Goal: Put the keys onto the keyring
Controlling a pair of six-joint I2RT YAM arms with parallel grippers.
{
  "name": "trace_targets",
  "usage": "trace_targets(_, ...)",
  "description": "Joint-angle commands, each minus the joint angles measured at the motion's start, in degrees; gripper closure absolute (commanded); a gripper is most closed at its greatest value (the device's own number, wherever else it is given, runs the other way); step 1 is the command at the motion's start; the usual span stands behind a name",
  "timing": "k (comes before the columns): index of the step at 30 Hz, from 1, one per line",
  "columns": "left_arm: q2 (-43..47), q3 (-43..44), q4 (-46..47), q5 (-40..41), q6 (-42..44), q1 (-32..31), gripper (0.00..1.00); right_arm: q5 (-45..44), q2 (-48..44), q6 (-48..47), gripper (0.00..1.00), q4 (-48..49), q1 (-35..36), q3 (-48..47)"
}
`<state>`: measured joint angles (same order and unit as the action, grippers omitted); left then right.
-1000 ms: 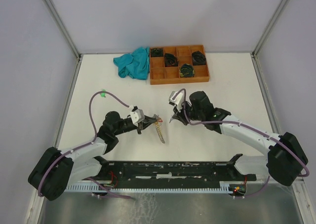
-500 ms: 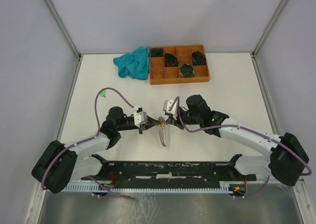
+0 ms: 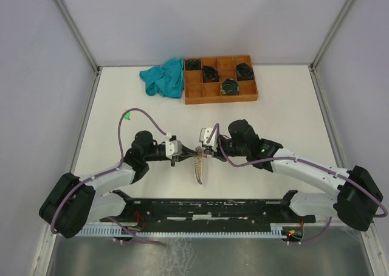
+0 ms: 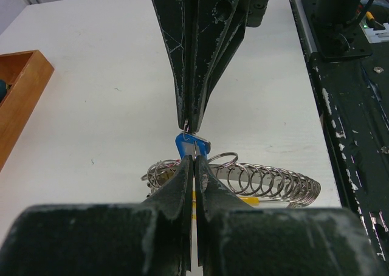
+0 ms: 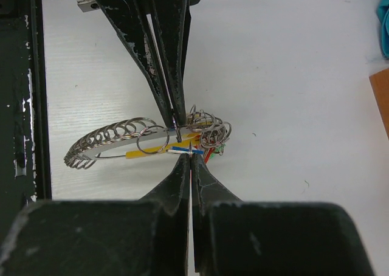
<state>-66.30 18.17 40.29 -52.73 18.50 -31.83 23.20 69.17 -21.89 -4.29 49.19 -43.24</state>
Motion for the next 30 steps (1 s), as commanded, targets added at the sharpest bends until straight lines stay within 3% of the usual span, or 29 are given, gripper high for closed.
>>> trace_targets(1,0.99,2.21,1.73,-1.3,2.8,0.26,0.97,-2.14,-1.7,-0.78,0.99,0.33,0.47,-0.16)
trace_targets(30,0.25,2.37,1.98,-2.88,2.43,-0.15,0.97,0.22,-1.01,-1.31,0.99,-1.02,1.3,-1.49)
